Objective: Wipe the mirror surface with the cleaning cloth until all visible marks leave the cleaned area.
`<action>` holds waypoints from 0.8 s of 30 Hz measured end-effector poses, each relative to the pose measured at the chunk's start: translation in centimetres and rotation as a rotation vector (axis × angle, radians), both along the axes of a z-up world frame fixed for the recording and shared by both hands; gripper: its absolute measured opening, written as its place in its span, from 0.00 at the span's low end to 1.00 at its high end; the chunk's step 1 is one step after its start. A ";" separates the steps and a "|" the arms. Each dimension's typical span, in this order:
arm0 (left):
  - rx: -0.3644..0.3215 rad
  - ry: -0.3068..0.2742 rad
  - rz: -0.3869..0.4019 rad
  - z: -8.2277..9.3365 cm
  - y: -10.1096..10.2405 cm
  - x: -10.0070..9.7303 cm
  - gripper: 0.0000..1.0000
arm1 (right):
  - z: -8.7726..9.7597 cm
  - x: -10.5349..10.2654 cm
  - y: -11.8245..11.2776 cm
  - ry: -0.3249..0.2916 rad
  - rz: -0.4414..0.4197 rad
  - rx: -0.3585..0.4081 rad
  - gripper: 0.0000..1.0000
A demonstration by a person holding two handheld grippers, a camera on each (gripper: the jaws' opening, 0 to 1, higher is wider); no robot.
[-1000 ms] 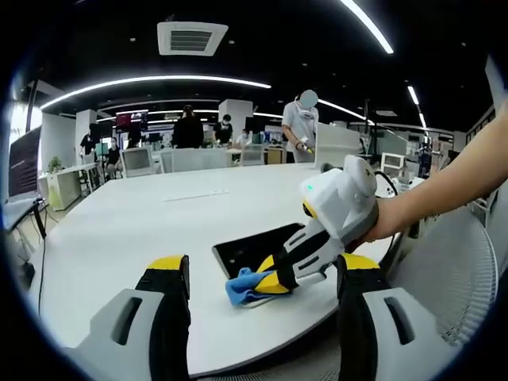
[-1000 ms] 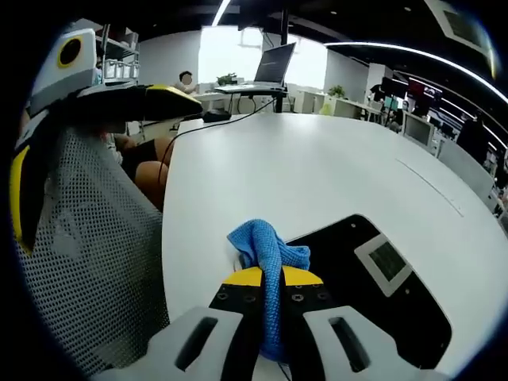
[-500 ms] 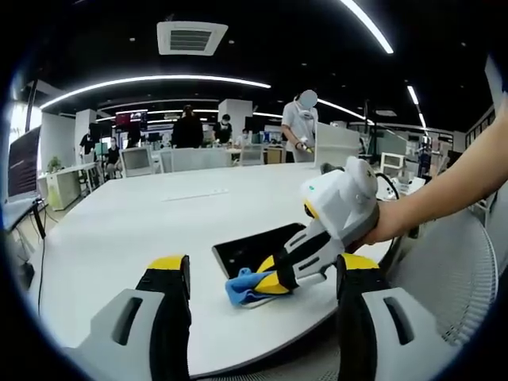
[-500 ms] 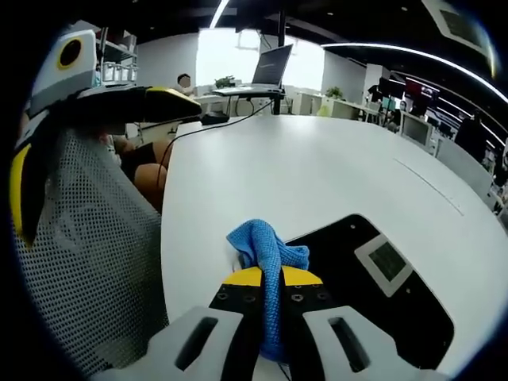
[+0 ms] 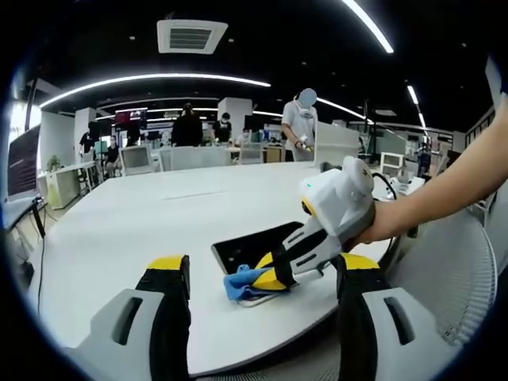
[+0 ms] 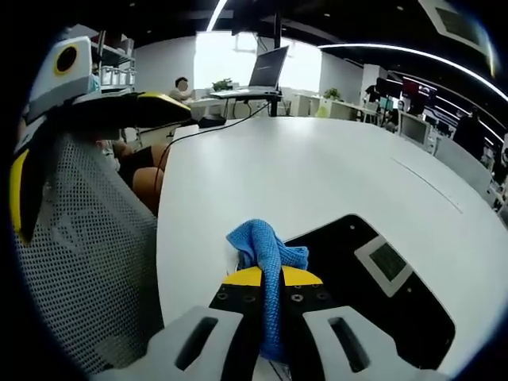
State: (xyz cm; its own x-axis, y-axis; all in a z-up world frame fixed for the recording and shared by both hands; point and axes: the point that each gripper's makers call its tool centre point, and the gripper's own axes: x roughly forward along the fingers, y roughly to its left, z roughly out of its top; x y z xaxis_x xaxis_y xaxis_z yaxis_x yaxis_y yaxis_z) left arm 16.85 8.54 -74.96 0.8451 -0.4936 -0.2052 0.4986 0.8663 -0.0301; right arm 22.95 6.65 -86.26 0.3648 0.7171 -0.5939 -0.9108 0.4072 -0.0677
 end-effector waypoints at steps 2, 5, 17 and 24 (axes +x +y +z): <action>0.004 0.007 0.000 -0.1 0.0 0.0 0.74 | 0.0 0.0 0.0 0.001 -0.004 0.000 0.01; 0.010 0.018 -0.001 -0.3 0.0 0.0 0.75 | 0.0 0.2 0.0 0.026 -0.042 0.010 0.01; -0.004 0.000 -0.007 0.0 -0.1 -0.1 0.75 | 0.1 3.0 -0.2 -0.032 -0.163 0.004 0.01; -0.002 0.002 -0.006 0.0 -0.1 -0.1 0.75 | 0.1 4.3 -0.3 -0.018 -0.200 -0.007 0.01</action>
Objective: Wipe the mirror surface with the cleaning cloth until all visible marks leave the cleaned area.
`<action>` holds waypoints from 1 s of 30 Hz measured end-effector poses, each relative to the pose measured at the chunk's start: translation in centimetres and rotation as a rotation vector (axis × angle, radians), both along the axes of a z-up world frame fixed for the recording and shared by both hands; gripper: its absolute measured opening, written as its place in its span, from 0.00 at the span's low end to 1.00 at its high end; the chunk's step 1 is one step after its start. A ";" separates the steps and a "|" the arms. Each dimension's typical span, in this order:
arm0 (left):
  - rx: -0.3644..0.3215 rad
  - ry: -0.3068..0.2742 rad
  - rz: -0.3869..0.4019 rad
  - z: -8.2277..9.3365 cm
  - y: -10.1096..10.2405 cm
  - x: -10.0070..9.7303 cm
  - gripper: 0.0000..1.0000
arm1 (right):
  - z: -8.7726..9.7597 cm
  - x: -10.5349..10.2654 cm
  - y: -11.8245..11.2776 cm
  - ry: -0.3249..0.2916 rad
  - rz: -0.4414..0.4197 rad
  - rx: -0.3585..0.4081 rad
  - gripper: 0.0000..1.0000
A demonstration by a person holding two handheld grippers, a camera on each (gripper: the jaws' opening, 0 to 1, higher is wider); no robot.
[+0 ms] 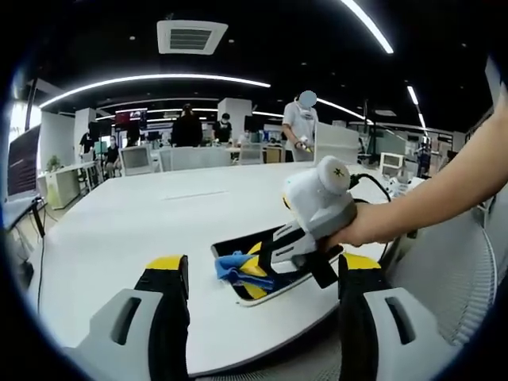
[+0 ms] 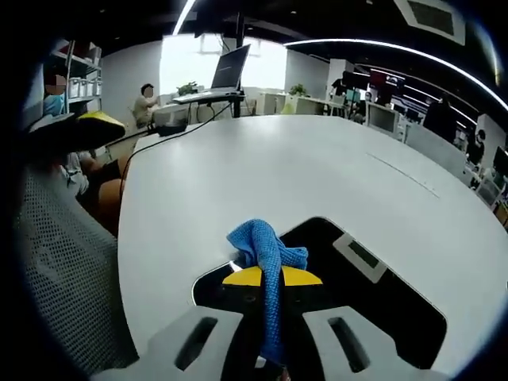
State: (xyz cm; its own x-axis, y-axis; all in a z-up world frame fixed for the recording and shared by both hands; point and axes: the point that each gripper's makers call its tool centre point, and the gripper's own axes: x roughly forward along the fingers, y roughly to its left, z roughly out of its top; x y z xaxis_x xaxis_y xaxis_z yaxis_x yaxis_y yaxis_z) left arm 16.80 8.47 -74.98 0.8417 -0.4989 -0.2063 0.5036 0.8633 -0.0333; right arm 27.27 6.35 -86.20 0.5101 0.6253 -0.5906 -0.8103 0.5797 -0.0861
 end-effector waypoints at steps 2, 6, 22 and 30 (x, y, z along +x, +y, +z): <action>0.002 0.005 -0.002 -0.1 0.0 -0.1 0.75 | 0.0 0.3 0.0 0.004 -0.010 -0.001 0.01; 0.001 0.006 -0.003 -0.1 0.0 -0.1 0.75 | 0.0 1.1 0.0 0.027 -0.046 -0.006 0.01; 0.001 0.011 -0.006 -0.2 -0.1 -0.1 0.74 | -0.1 4.0 -0.1 0.011 -0.095 -0.059 0.01; 0.003 0.015 -0.009 -0.3 -0.1 0.0 0.74 | -0.2 5.2 -0.2 0.029 -0.111 -0.077 0.01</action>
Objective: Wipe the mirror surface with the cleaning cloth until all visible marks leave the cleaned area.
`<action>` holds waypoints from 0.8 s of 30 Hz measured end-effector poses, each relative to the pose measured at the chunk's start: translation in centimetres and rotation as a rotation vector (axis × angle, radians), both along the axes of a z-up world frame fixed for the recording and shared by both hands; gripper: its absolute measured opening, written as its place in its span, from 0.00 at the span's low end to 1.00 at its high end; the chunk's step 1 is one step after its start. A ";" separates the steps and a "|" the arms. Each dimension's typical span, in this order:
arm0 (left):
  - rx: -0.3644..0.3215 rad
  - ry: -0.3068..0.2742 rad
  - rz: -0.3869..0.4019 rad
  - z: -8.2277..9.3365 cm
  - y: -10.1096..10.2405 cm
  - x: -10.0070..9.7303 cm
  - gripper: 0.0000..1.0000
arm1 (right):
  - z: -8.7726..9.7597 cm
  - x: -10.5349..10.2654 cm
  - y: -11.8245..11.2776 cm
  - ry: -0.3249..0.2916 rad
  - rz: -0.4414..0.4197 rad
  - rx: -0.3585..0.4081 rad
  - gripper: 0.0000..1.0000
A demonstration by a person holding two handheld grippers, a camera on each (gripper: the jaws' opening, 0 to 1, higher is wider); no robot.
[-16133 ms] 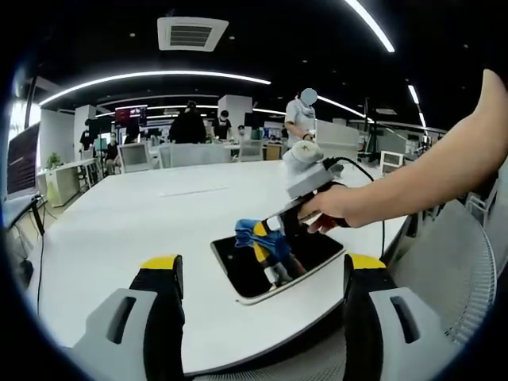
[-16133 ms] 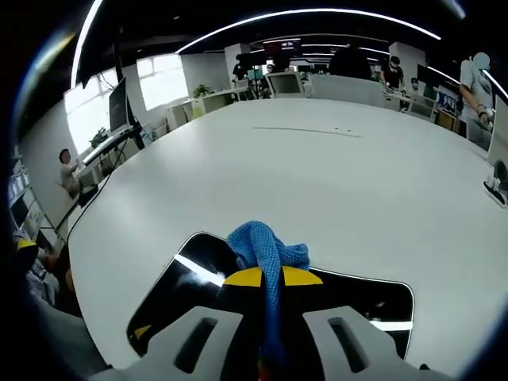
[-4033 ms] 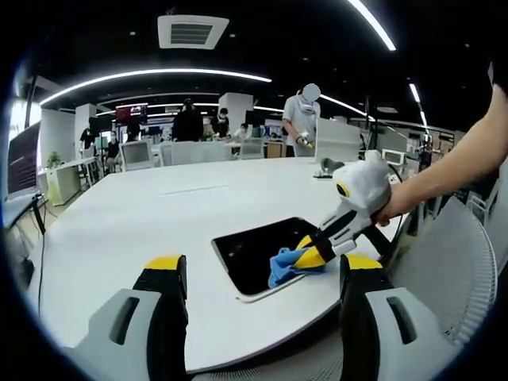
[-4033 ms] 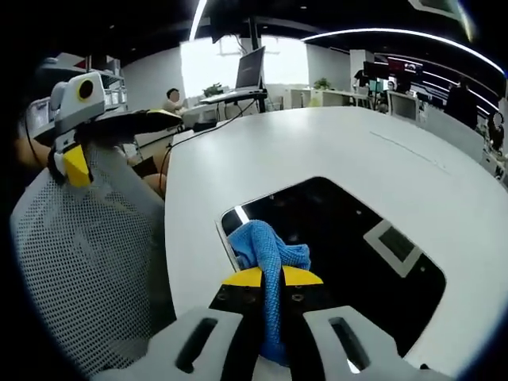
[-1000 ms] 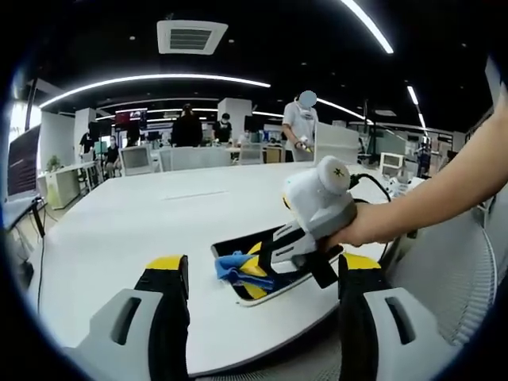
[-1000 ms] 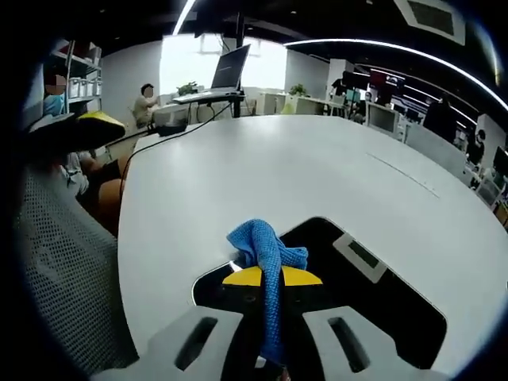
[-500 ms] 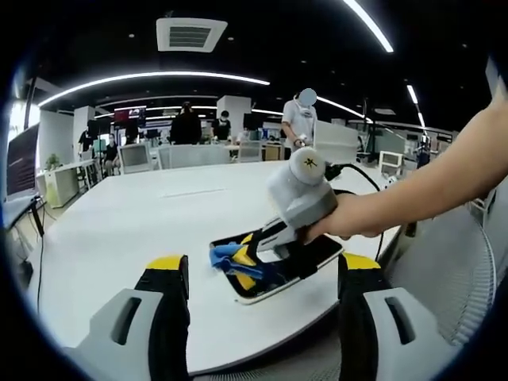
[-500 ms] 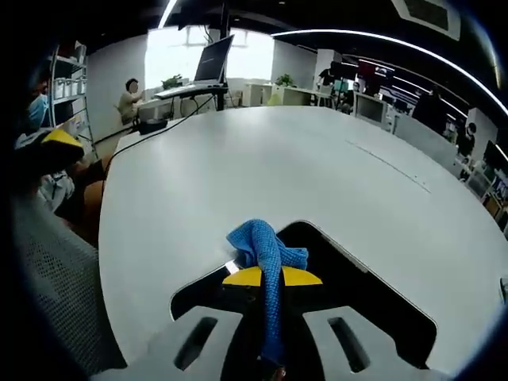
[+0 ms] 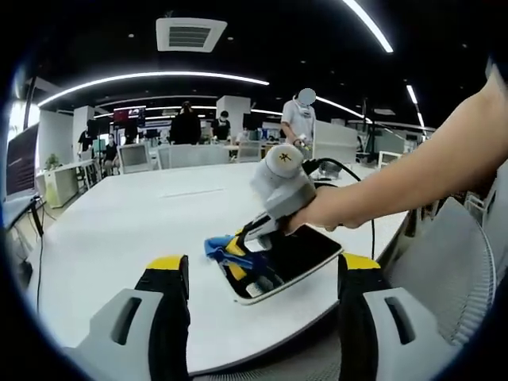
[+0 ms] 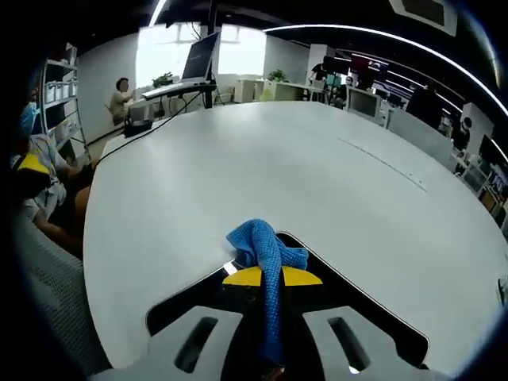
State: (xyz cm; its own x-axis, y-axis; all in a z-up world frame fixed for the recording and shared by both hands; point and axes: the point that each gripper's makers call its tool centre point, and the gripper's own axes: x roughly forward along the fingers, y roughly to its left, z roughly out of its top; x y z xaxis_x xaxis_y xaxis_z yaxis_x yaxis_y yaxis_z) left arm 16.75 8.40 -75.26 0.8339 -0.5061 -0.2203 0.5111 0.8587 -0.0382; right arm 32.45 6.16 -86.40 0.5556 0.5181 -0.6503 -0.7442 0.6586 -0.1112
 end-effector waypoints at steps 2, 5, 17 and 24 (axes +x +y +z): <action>-0.001 0.000 -0.001 0.0 0.0 0.0 0.74 | 0.0 0.2 0.0 0.001 -0.004 -0.001 0.01; -0.003 -0.010 0.004 0.2 0.0 0.0 0.74 | 0.0 0.5 -0.1 0.004 -0.012 0.003 0.01; -0.002 -0.009 0.004 0.2 0.0 -0.1 0.74 | 0.1 1.8 0.1 0.001 -0.026 -0.007 0.01; -0.001 -0.004 0.002 0.0 0.0 0.0 0.74 | 0.0 2.5 0.2 0.004 -0.008 -0.055 0.01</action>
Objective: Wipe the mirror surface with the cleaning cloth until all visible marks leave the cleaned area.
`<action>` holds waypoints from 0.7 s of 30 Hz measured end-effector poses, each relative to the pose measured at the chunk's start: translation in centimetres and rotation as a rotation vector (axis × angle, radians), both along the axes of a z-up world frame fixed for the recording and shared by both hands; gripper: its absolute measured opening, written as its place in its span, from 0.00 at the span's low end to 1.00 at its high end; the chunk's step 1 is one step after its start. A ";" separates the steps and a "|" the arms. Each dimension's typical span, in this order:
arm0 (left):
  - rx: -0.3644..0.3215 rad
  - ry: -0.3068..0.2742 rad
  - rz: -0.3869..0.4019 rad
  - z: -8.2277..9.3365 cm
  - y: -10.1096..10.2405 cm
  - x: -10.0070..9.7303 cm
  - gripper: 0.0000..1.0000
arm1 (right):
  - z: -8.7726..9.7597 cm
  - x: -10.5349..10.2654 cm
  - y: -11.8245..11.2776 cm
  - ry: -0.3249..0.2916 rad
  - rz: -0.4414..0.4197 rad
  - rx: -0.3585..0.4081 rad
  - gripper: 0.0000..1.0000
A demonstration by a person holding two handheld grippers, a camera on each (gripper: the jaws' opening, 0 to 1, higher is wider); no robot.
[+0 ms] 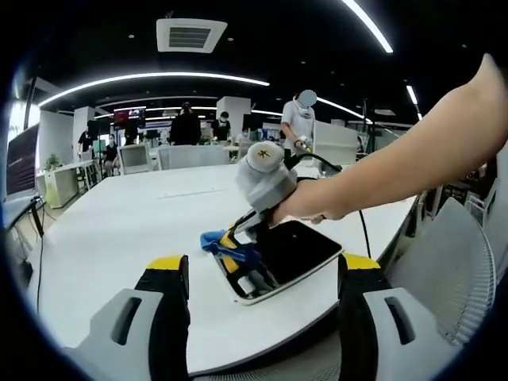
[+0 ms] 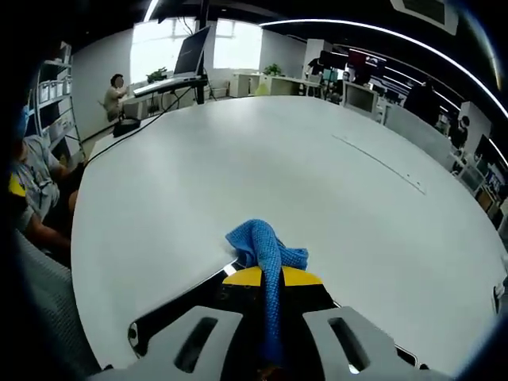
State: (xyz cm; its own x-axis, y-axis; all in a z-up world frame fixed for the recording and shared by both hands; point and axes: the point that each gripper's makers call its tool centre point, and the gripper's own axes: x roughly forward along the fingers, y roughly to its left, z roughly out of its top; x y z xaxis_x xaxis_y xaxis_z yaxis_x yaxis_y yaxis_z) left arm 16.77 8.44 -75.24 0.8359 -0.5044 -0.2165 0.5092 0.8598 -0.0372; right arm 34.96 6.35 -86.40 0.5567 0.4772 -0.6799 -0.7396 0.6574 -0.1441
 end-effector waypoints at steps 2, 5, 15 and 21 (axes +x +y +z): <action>0.001 0.002 0.000 0.0 0.0 0.0 0.74 | -0.1 0.3 0.0 0.003 -0.004 -0.002 0.01; 0.001 0.001 0.000 0.0 0.0 0.0 0.74 | -0.1 0.3 -0.1 -0.023 0.002 -0.010 0.01; -0.001 0.001 -0.003 0.0 0.0 0.1 0.74 | -0.1 -0.2 -0.7 -0.020 0.045 -0.075 0.01; -0.001 0.000 -0.001 0.0 0.0 0.1 0.74 | 0.0 -0.2 -2.3 -0.012 0.024 -0.072 0.01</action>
State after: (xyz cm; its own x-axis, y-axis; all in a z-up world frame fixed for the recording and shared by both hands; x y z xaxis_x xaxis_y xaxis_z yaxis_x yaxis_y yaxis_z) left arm 16.82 8.45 -75.20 0.8355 -0.5055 -0.2156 0.5101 0.8593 -0.0379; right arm 34.73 4.04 -86.41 0.5535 0.4411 -0.7065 -0.7534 0.6268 -0.1988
